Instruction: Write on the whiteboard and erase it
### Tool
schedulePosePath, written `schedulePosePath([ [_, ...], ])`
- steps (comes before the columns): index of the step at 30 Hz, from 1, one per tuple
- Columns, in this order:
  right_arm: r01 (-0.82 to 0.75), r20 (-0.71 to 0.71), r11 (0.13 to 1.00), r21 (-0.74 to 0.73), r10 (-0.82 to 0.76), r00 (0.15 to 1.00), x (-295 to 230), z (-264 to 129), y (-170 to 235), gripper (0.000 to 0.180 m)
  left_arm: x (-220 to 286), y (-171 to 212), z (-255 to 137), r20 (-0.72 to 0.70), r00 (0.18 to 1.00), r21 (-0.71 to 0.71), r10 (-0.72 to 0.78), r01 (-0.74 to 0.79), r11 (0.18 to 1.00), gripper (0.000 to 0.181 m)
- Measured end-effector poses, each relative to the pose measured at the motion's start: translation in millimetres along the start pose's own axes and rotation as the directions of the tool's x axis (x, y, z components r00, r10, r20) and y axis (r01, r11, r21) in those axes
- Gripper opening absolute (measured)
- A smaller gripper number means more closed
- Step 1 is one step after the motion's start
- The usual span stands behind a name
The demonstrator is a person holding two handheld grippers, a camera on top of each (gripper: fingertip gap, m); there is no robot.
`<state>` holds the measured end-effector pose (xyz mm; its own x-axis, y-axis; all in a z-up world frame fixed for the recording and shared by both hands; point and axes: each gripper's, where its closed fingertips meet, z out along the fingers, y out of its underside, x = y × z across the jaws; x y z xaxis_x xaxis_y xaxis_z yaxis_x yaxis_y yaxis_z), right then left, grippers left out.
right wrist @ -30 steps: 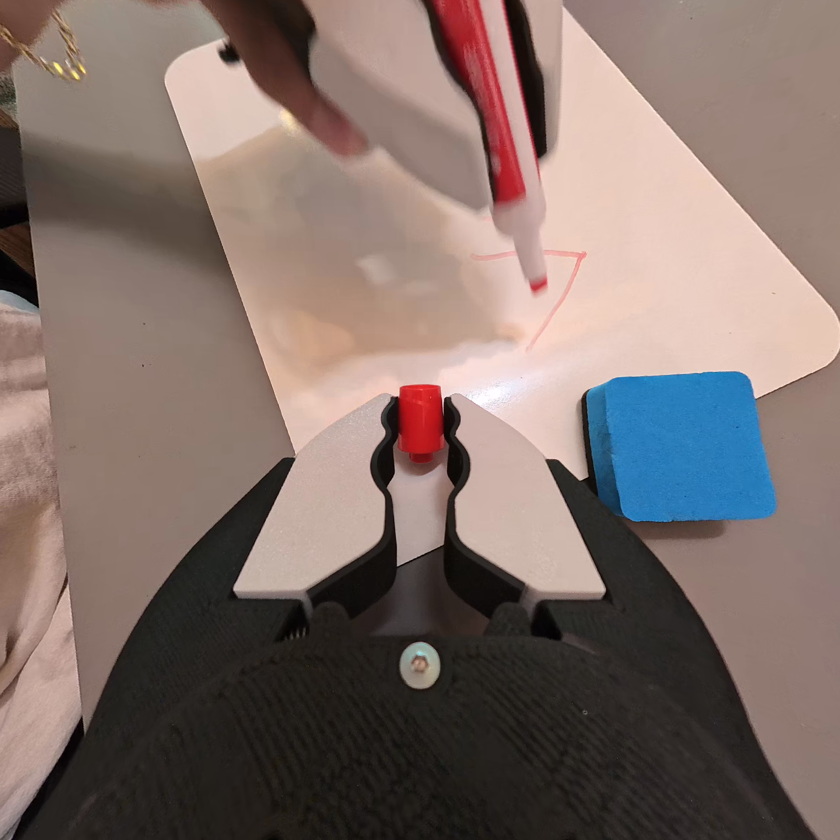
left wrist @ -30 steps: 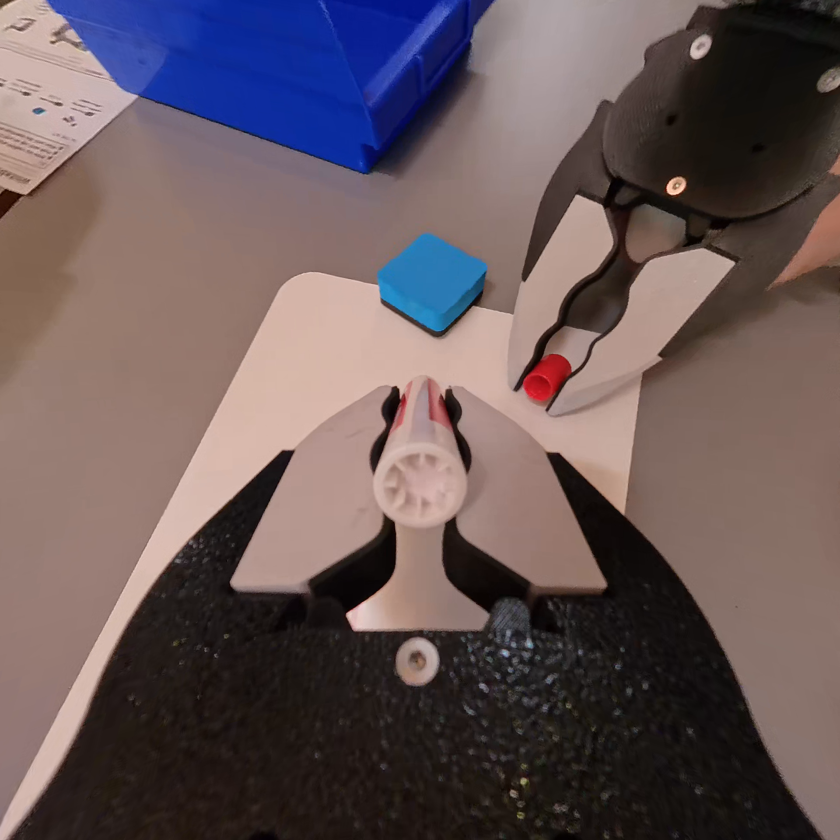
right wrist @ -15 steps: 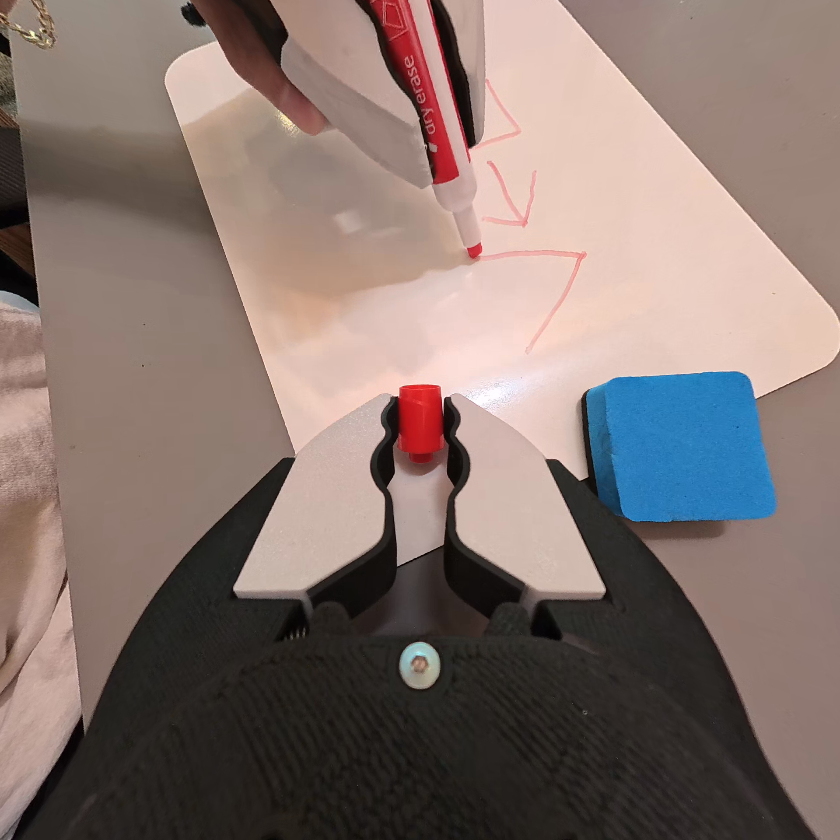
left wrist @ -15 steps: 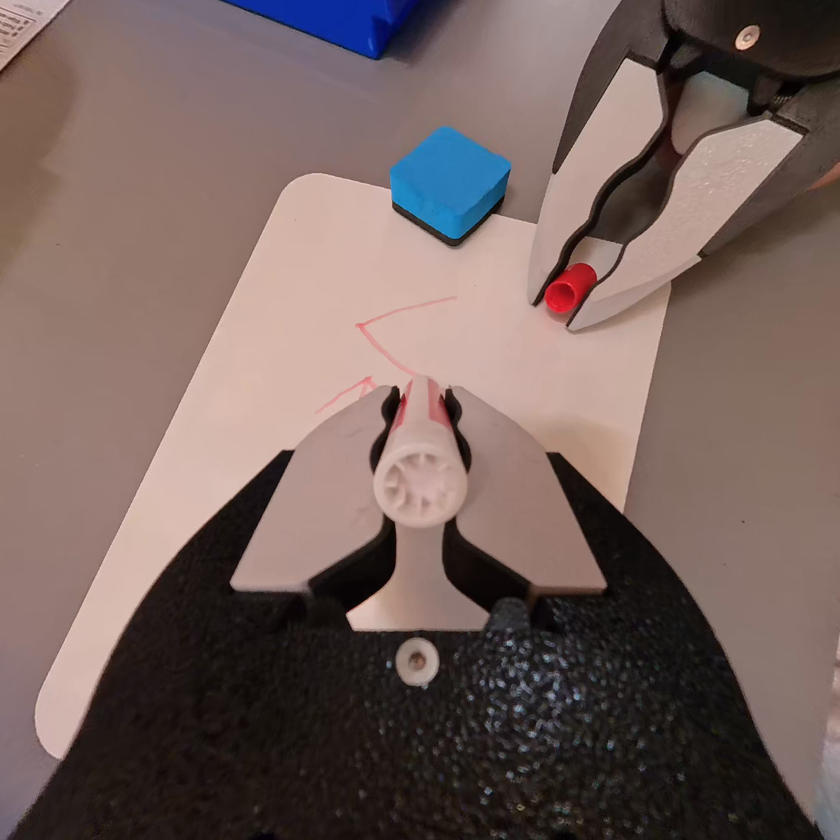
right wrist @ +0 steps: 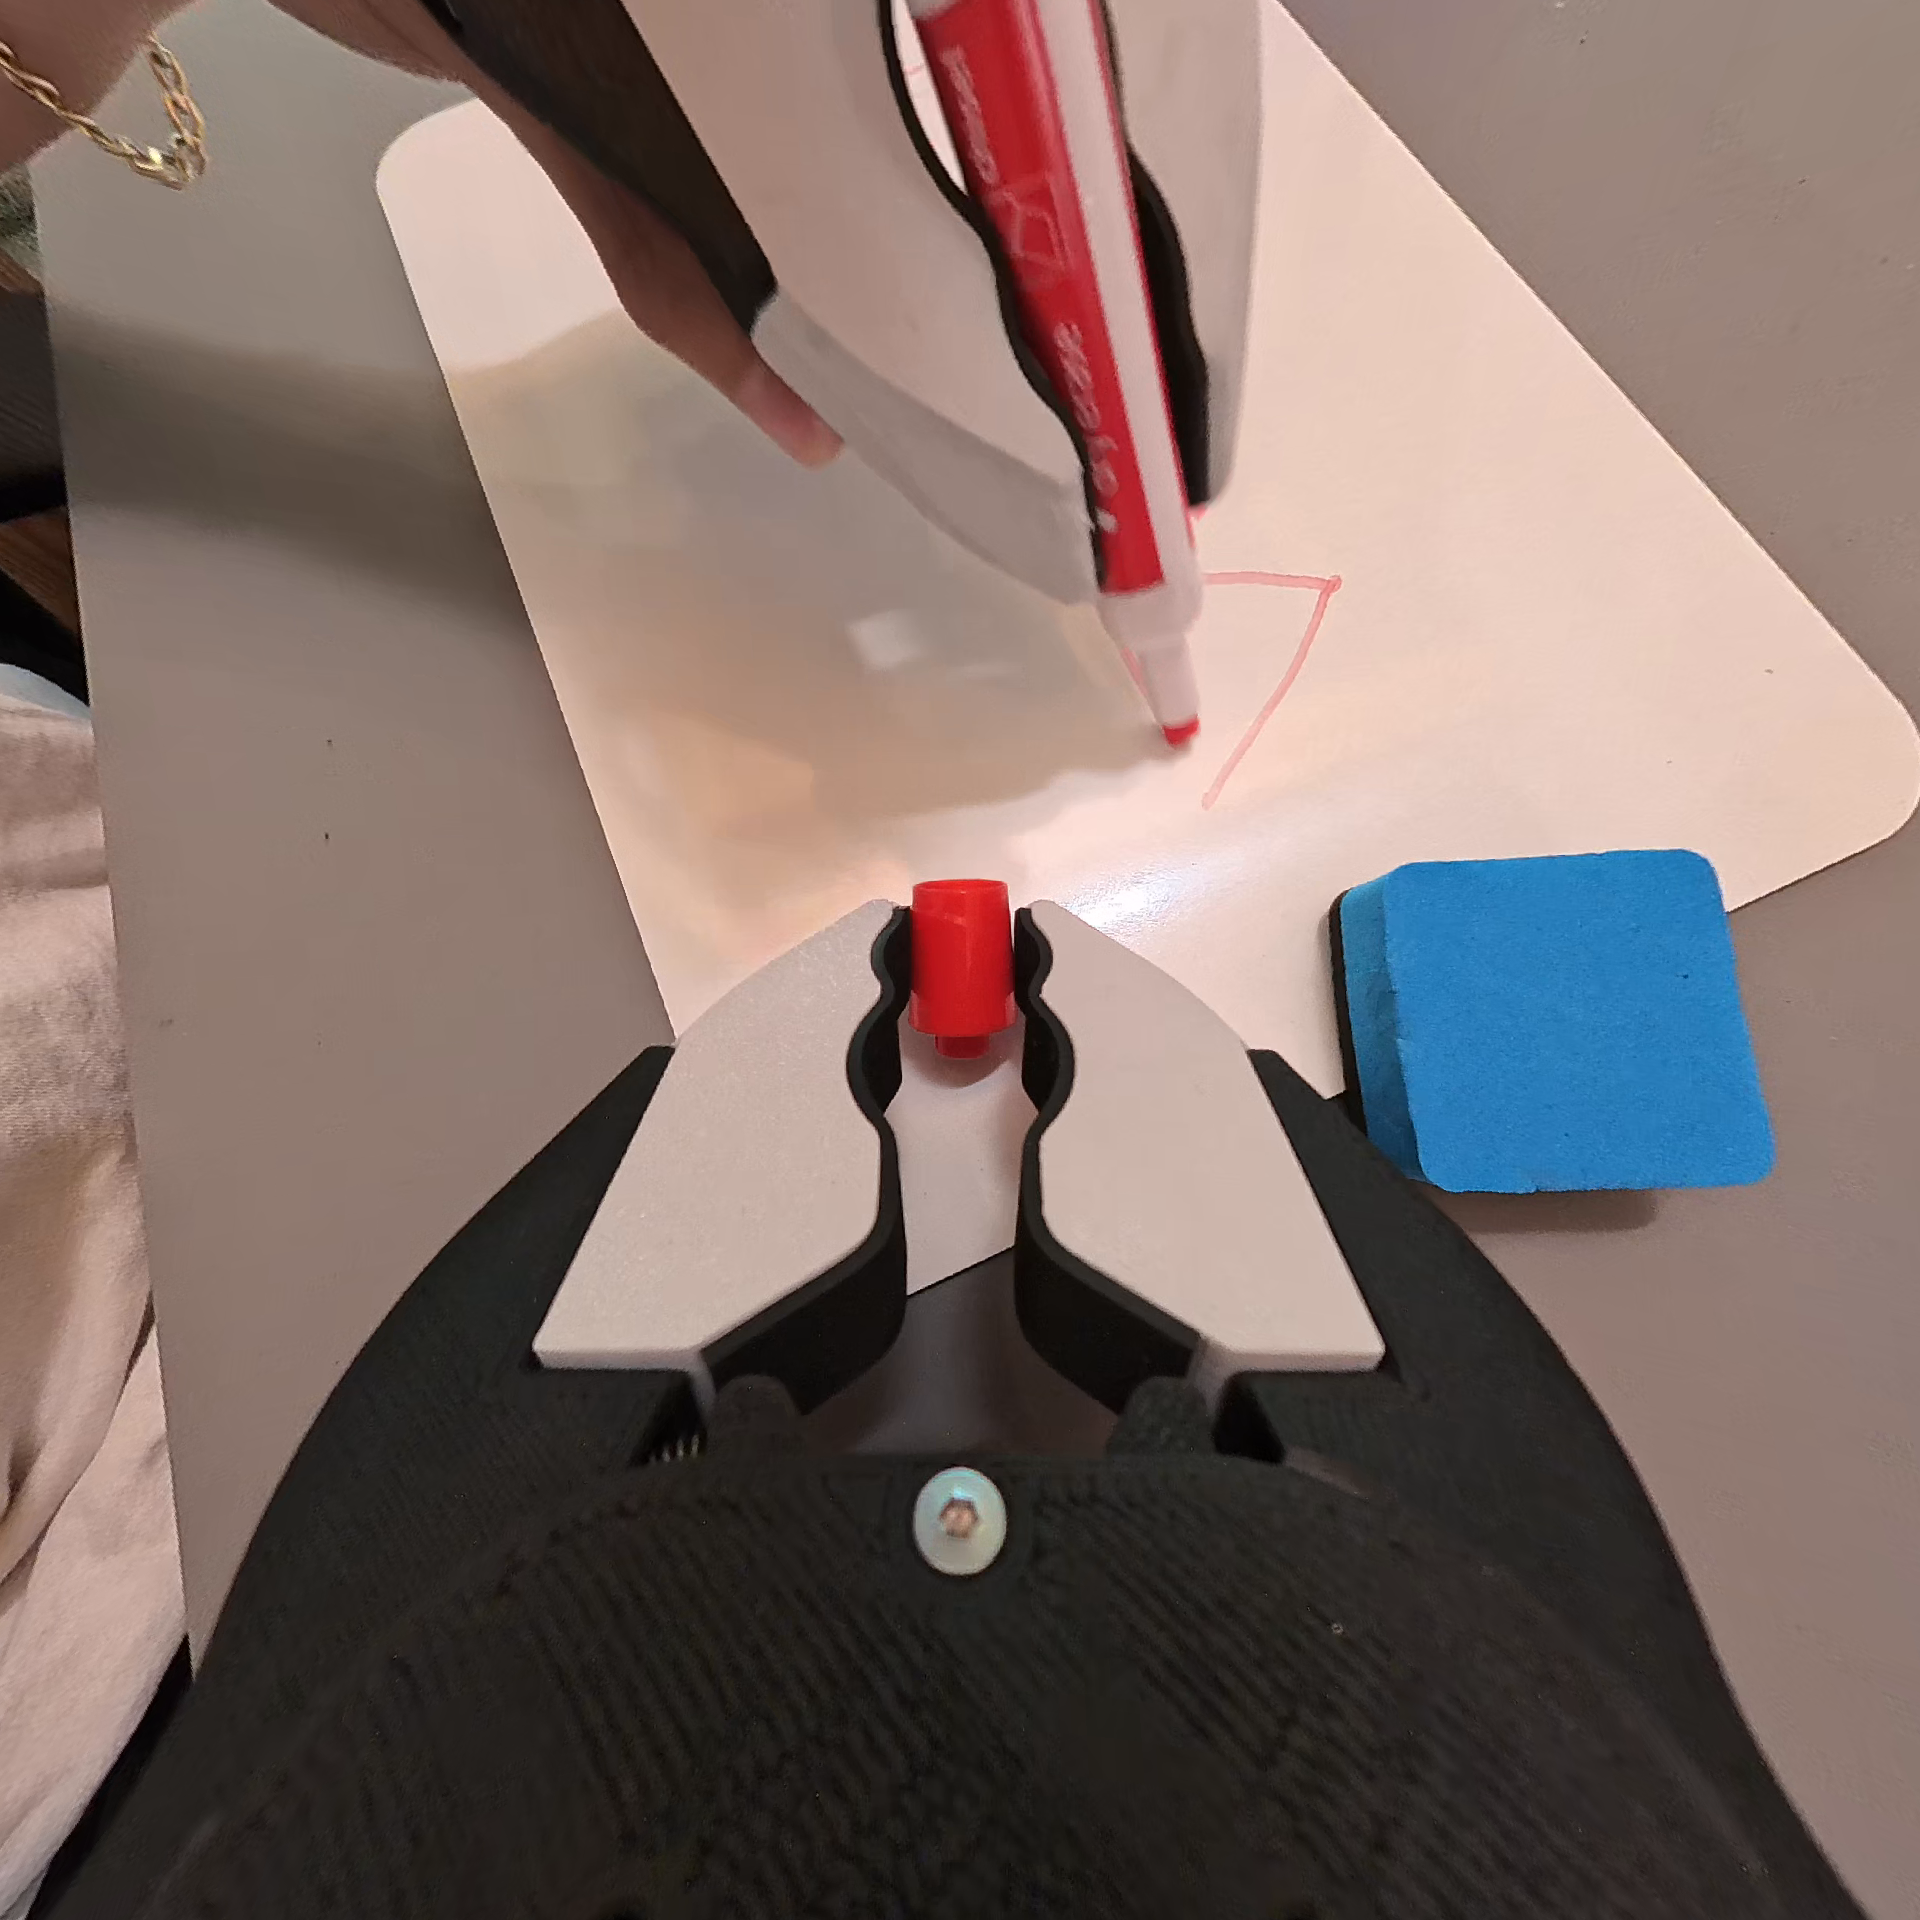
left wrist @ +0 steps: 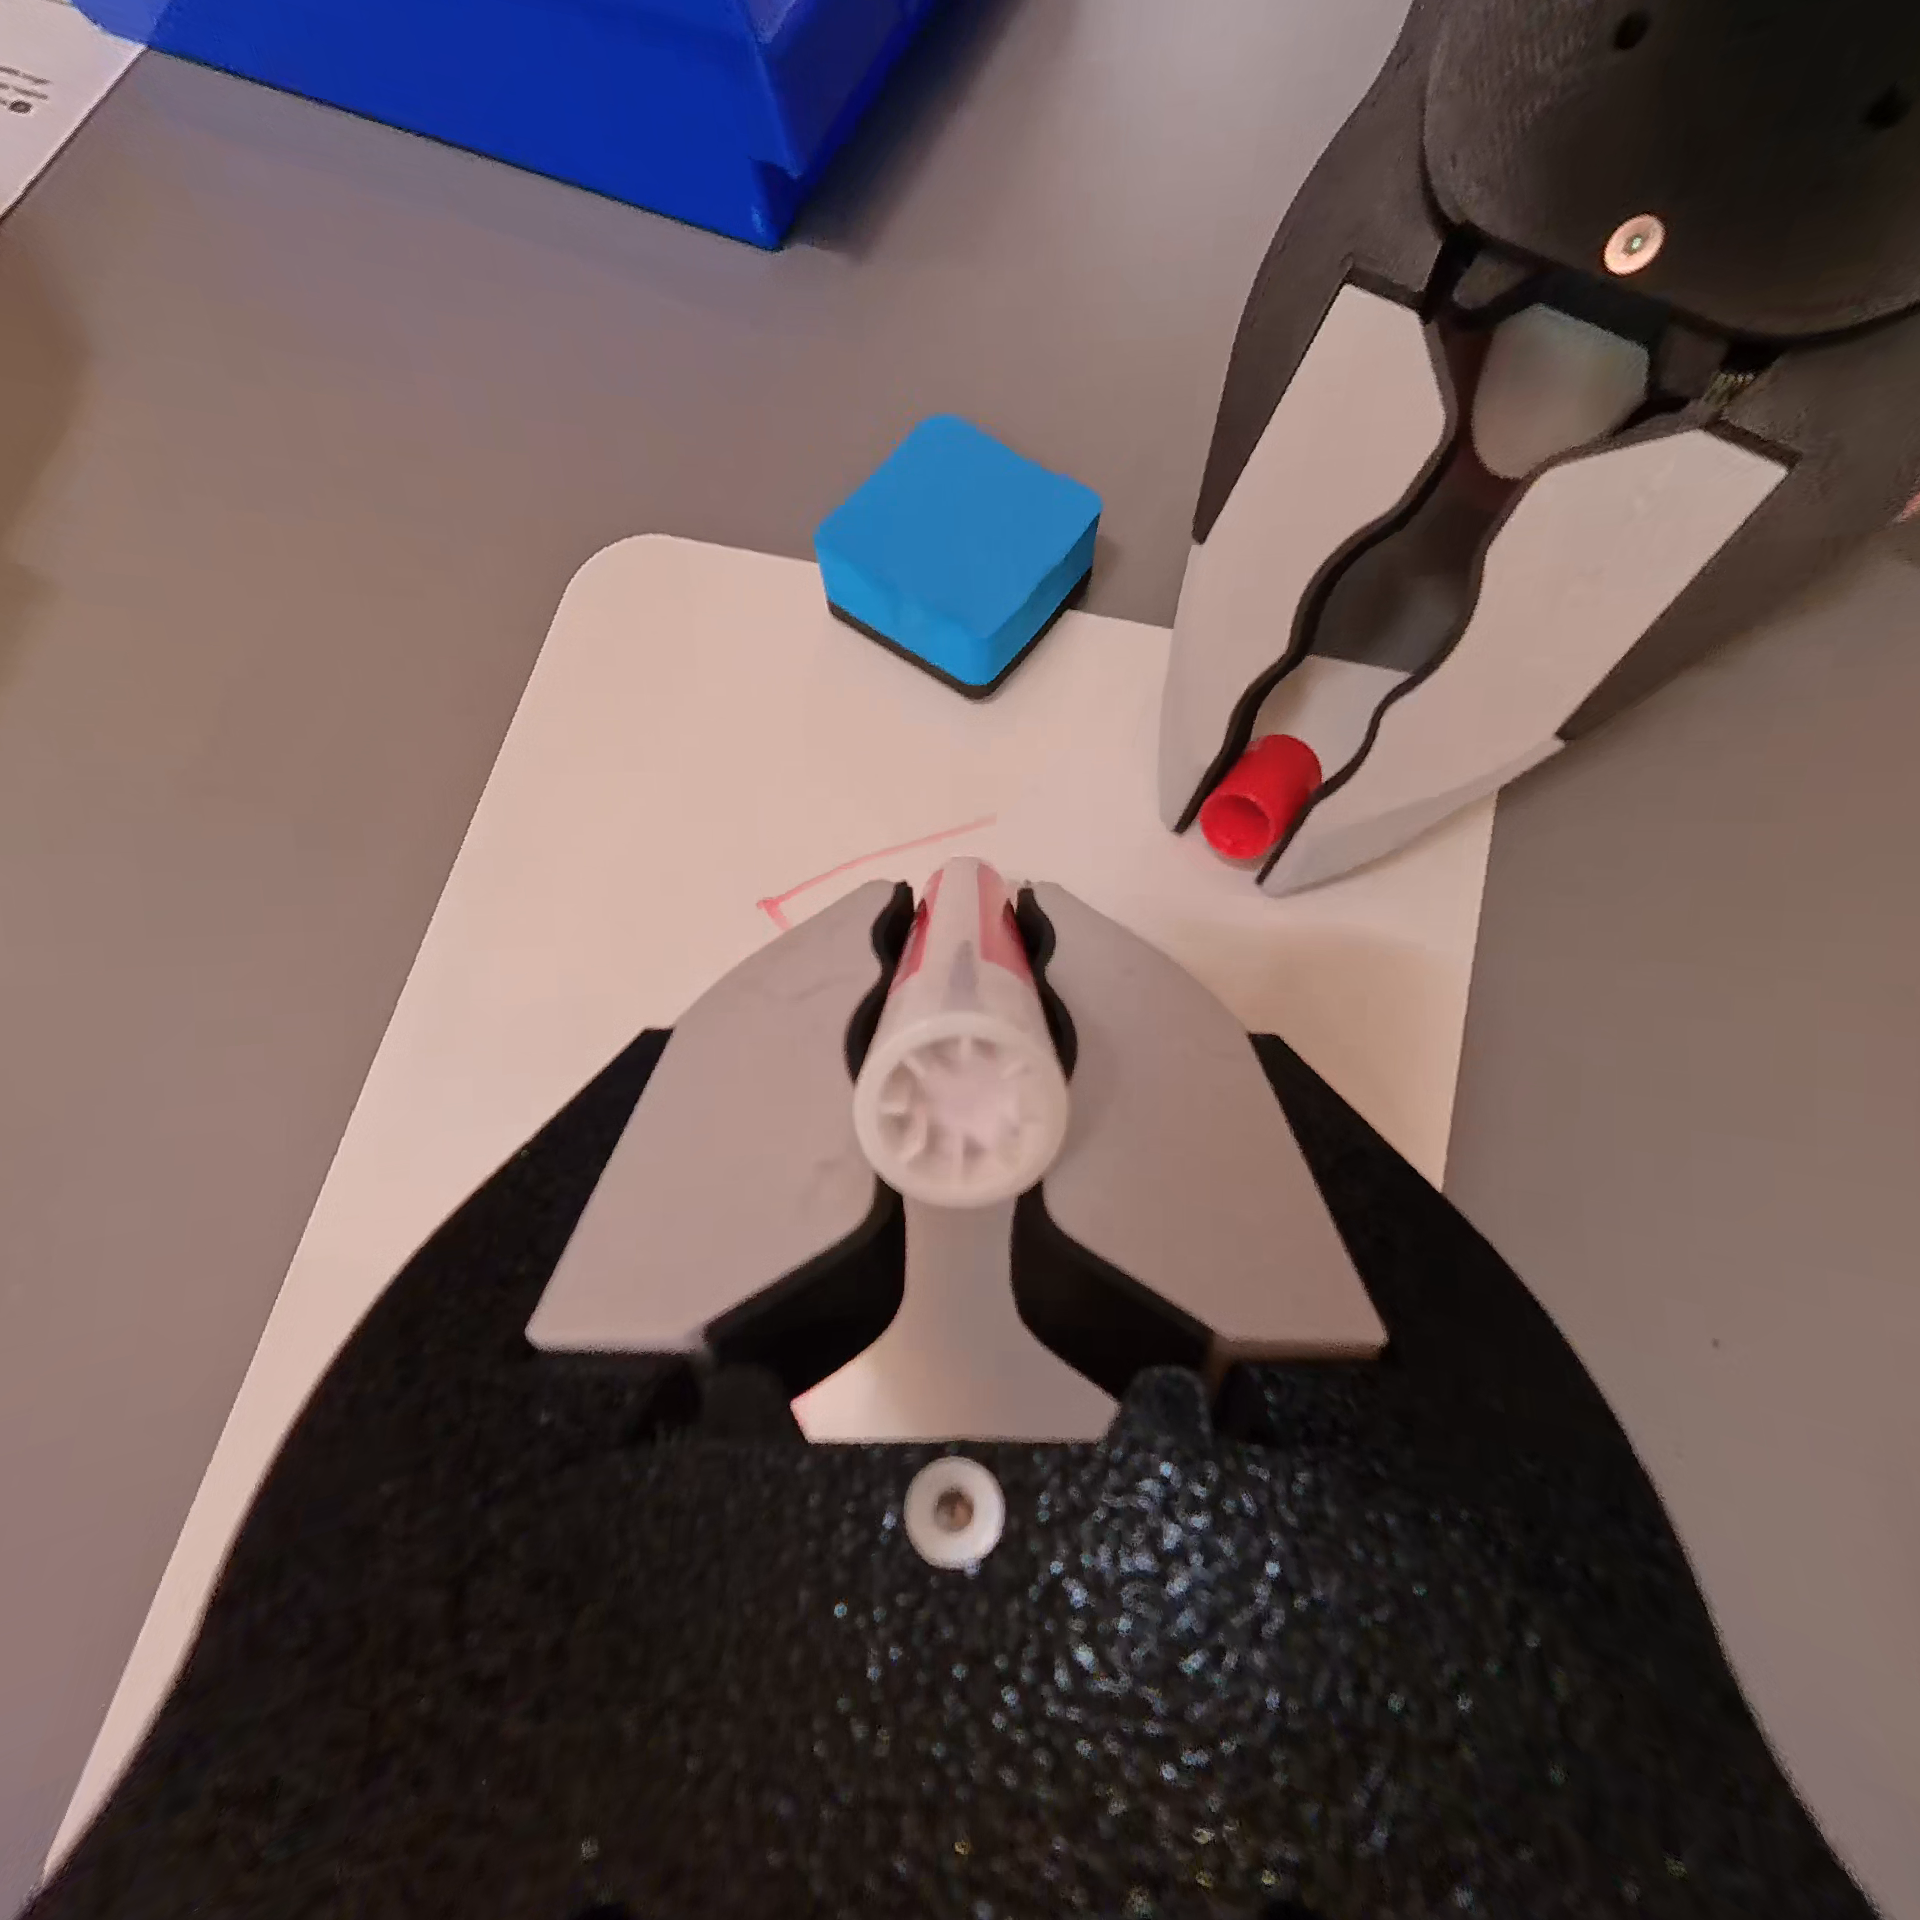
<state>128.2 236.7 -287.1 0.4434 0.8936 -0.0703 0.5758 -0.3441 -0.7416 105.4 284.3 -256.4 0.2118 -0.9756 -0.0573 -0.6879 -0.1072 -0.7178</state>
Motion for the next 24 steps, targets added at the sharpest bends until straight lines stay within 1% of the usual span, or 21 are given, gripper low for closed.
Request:
schedulePosePath([
  [5, 0.000, 0.000, 1.000, 0.000, 0.000, 1.000, 0, 0, 0, 0.019, 4, -9, 9, -0.023, 1.000, 0.005, 0.009, -0.009, 1.000, 0.019],
  [10, -0.001, 0.001, 1.000, 0.000, 0.001, 1.000, 0, 0, 0, 0.019, 3, -8, 7, -0.024, 1.000, 0.021, -0.002, 0.003, 1.000, 0.019],
  [11, -0.001, 0.001, 1.000, 0.000, 0.001, 1.000, 0, 0, 0, 0.019, 2, -8, 5, -0.018, 1.000, 0.039, -0.009, 0.010, 0.999, 0.019],
  [12, -0.001, 0.001, 1.000, 0.000, 0.001, 1.000, 0, 0, 0, 0.019, 2, -12, 0, -0.027, 0.999, 0.088, -0.025, 0.027, 0.996, 0.019],
  [15, -0.001, 0.002, 1.000, -0.001, 0.001, 1.000, 0, 0, 0, 0.019, 10, -26, -23, -0.159, 0.979, 0.230, -0.126, 0.161, 0.960, 0.019],
  [17, 0.008, 0.005, 1.000, -0.001, -0.008, 1.000, 0, 0, 0, 0.019, 15, -24, -32, -0.217, 0.965, 0.246, -0.146, 0.199, 0.949, 0.019],
  [20, 0.022, 0.011, 1.000, -0.001, -0.022, 1.000, -1, 0, 0, 0.019, 22, -14, -33, -0.235, 0.960, 0.235, -0.151, 0.206, 0.950, 0.019],
  [24, 0.056, -0.008, 0.998, 0.022, -0.056, 0.998, 0, -1, -4, 0.019, 32, -16, -34, -0.291, 0.940, 0.278, -0.180, 0.263, 0.924, 0.019],
])
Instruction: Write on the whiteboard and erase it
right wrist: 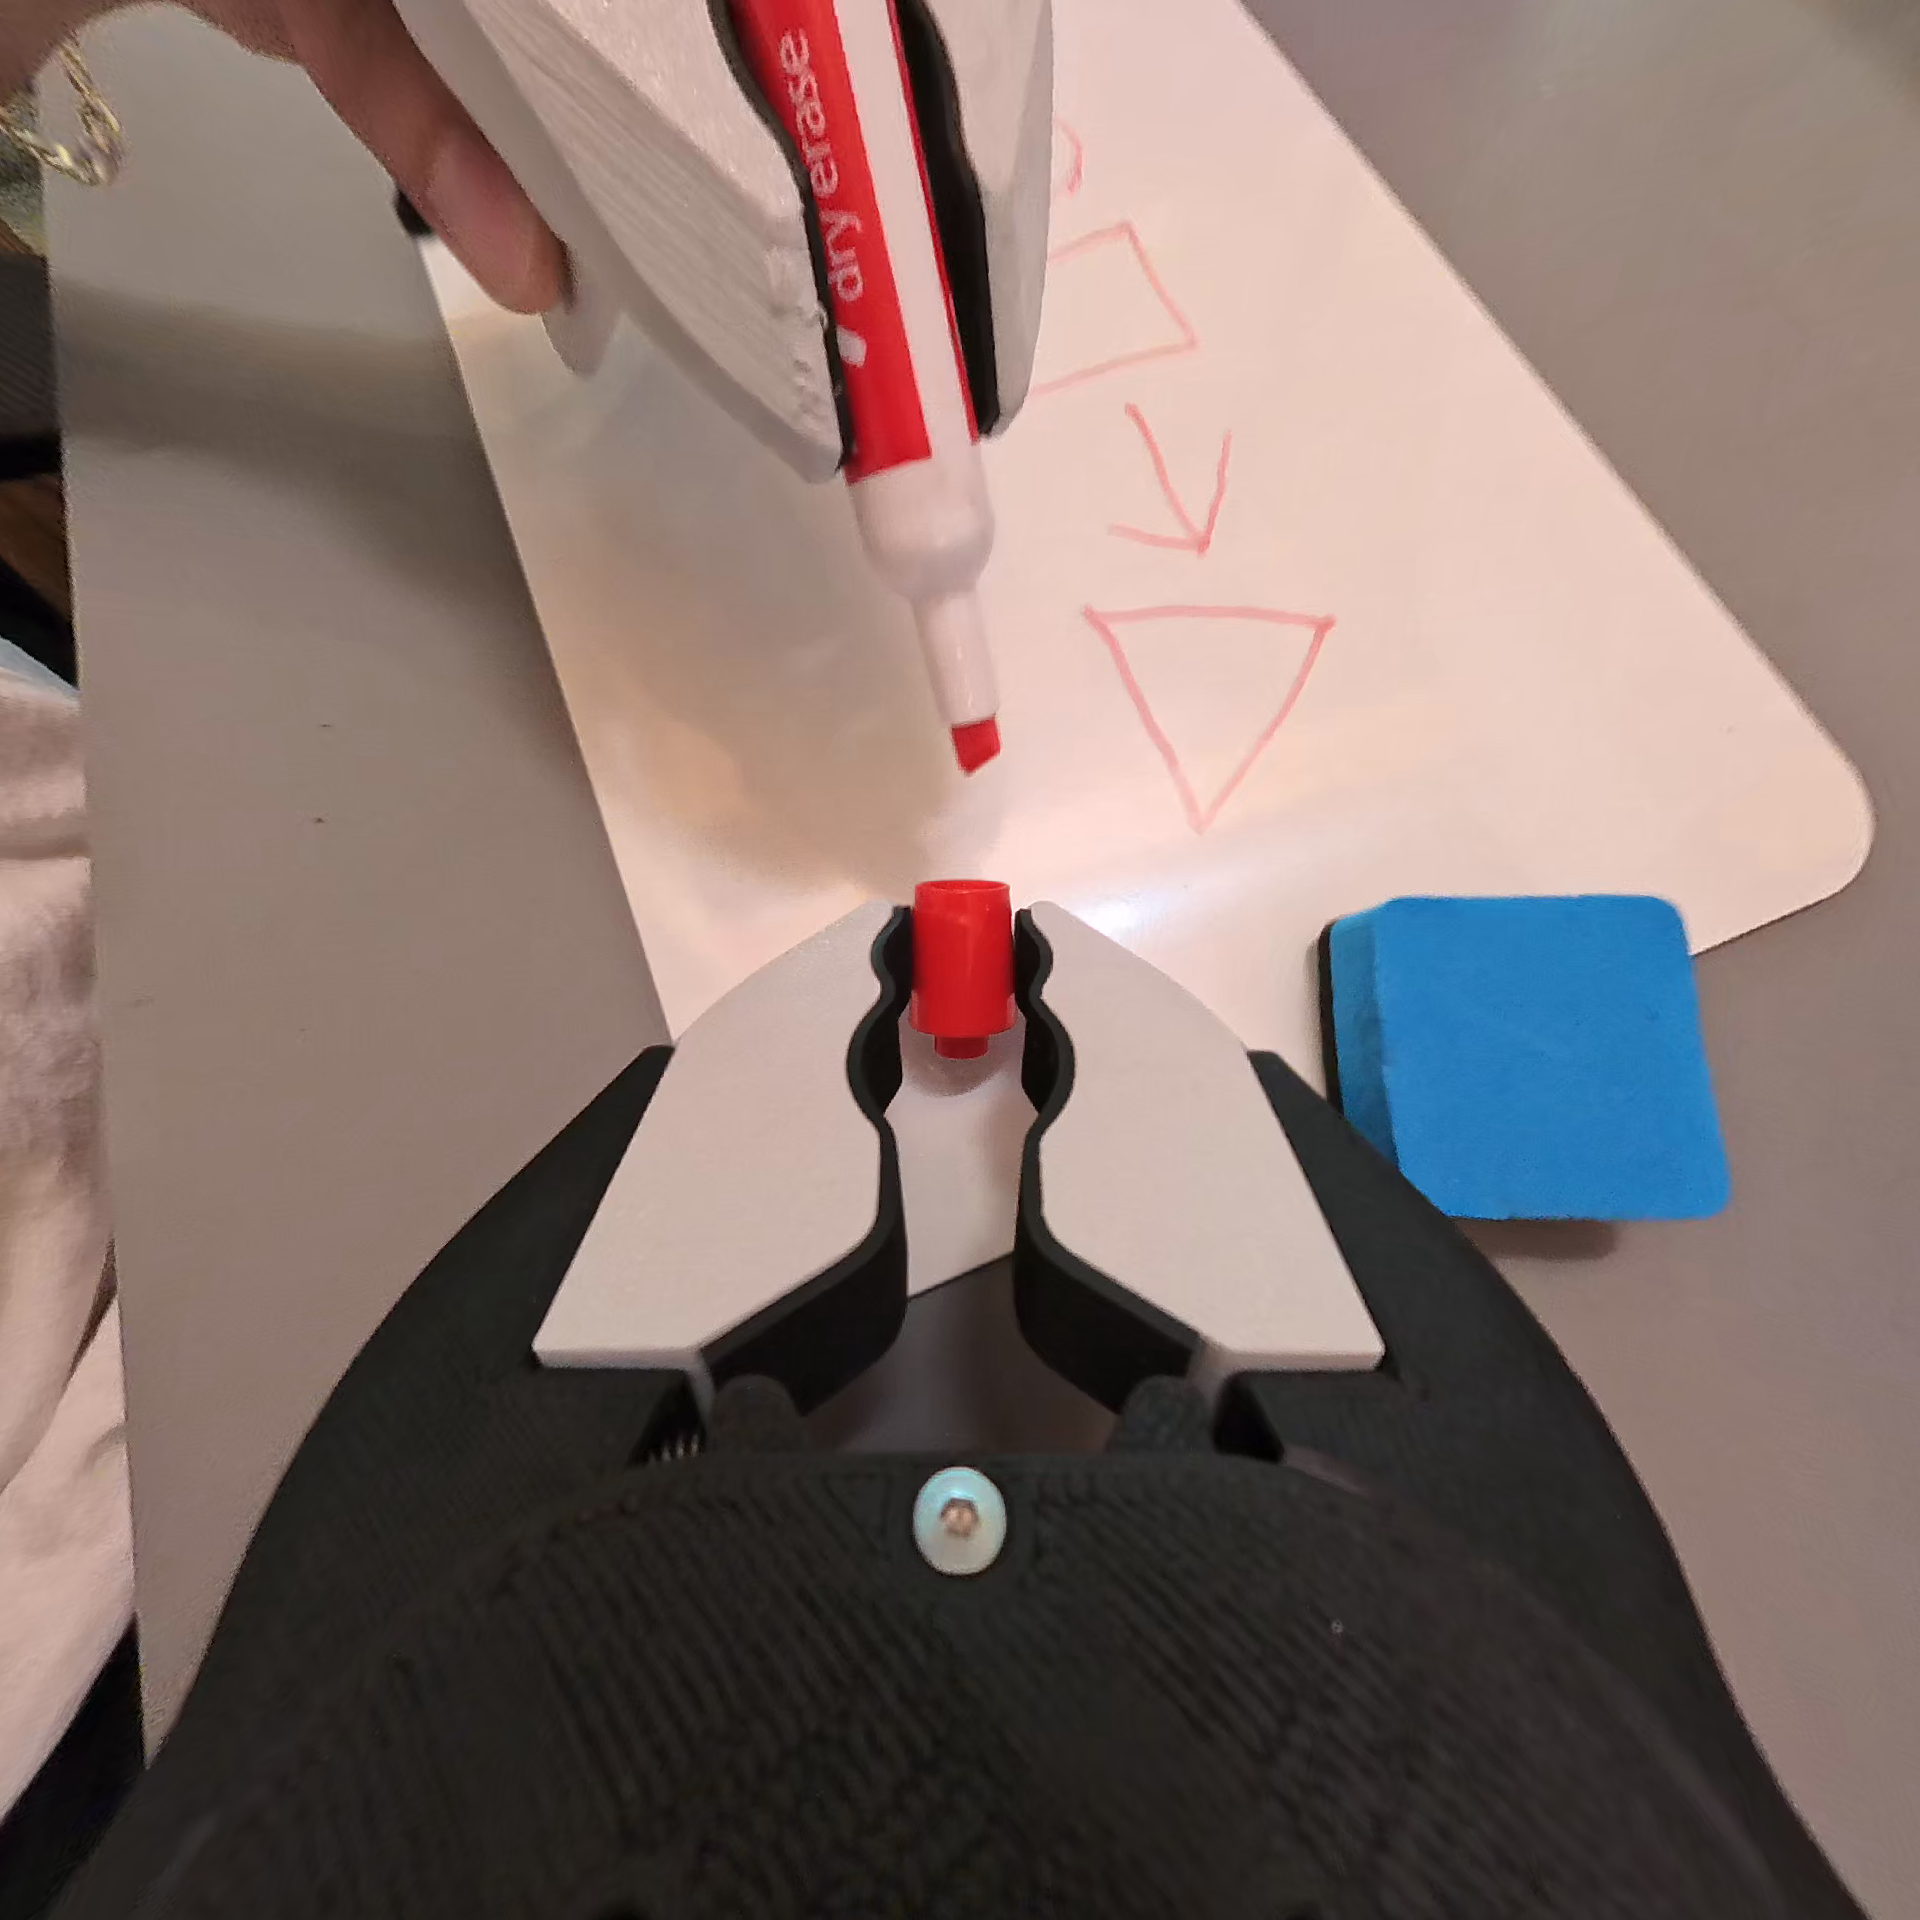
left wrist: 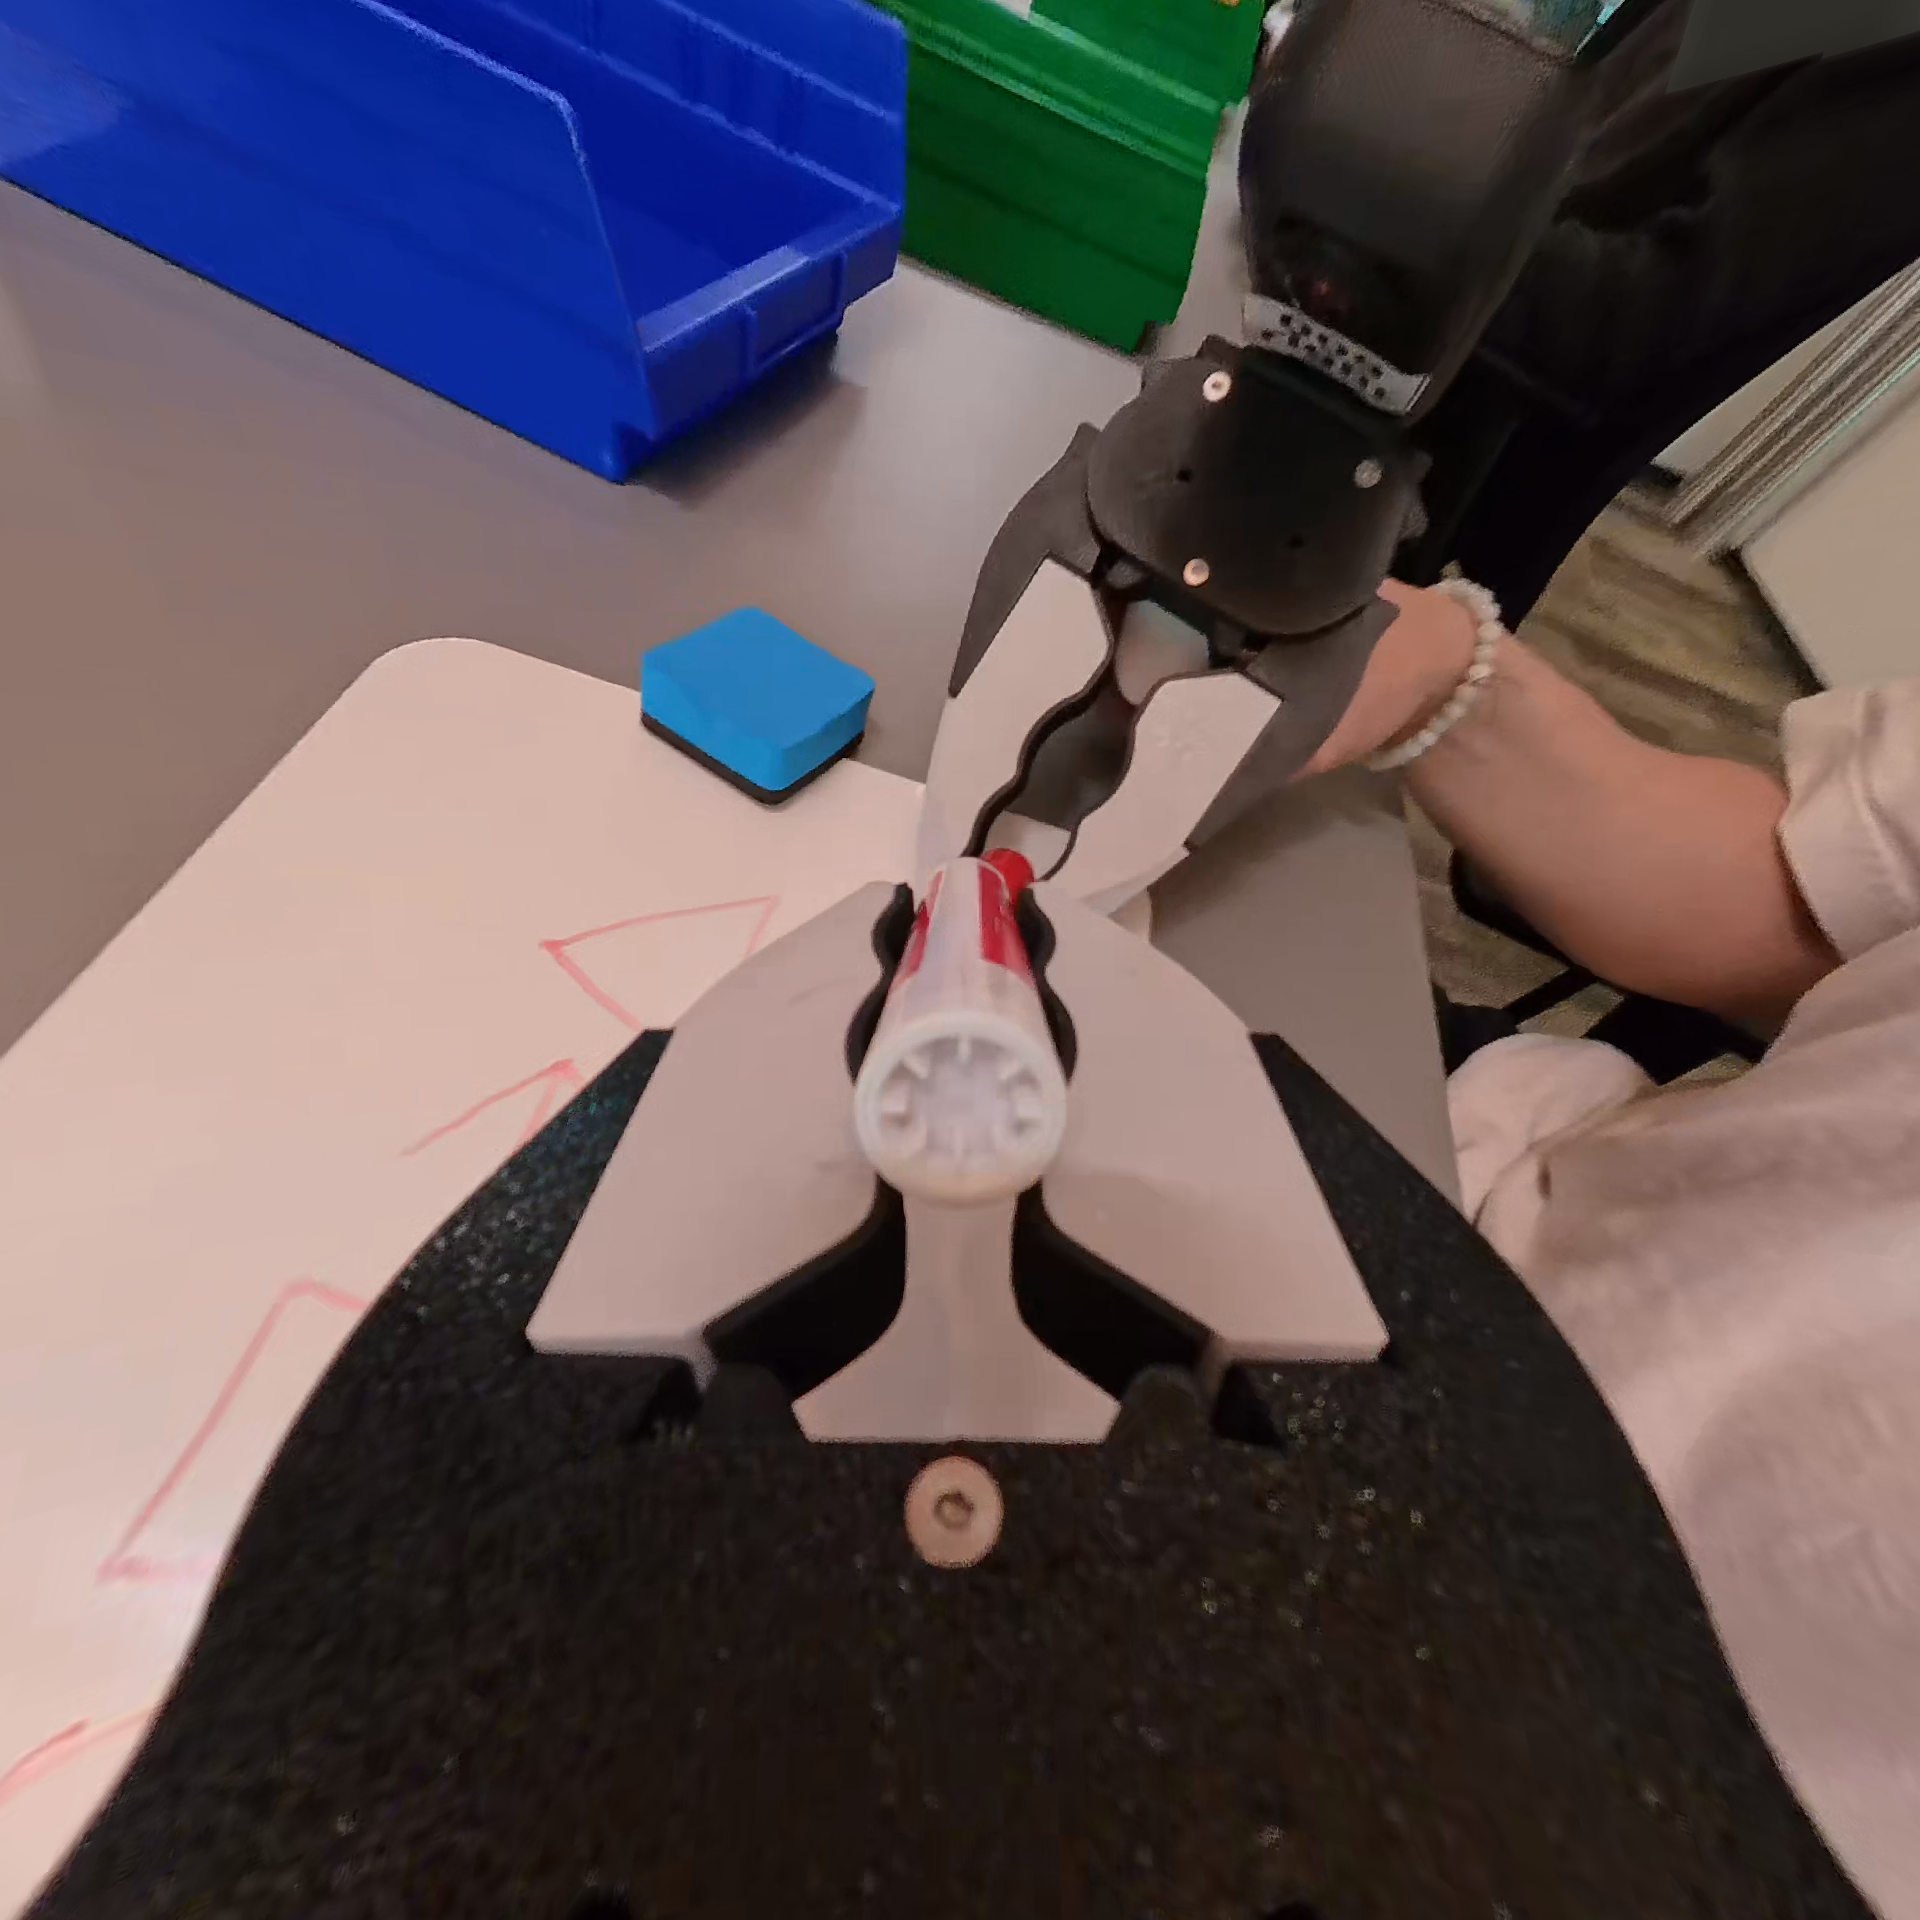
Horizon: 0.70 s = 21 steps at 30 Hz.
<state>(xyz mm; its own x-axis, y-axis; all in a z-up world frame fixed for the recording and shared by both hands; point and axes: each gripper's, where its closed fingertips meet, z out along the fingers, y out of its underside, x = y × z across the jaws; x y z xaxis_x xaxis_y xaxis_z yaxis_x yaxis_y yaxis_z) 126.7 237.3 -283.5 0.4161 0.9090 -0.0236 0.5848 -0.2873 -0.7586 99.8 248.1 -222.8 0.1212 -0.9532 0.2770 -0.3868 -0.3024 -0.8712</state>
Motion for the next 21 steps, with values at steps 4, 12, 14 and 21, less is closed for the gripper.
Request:
schedulePosePath([
  [4, 0.002, 0.009, 0.996, 0.085, -0.003, 1.000, -2, -4, -13, 0.019, 6, -4, -2, -0.025, 1.000, 0.021, -0.009, 0.010, 1.000, 0.019],
  [12, 0.052, -0.041, 0.989, 0.138, -0.047, 0.998, -1, -9, -26, 0.019, 7, -6, -2, -0.009, 1.000, -0.013, 0.019, -0.020, 1.000, 0.019],
  [14, 0.070, -0.050, 0.985, 0.160, -0.063, 0.997, -2, -11, -31, 0.019, 7, -4, -1, -0.006, 1.000, -0.022, 0.024, -0.024, 0.999, 0.019],
  [21, 0.271, -0.251, 0.961, 0.062, -0.248, 0.936, 2, -16, -39, 0.019, 12, -8, 6, -0.058, 0.993, -0.020, -0.103, 0.102, 0.995, 0.019],
])
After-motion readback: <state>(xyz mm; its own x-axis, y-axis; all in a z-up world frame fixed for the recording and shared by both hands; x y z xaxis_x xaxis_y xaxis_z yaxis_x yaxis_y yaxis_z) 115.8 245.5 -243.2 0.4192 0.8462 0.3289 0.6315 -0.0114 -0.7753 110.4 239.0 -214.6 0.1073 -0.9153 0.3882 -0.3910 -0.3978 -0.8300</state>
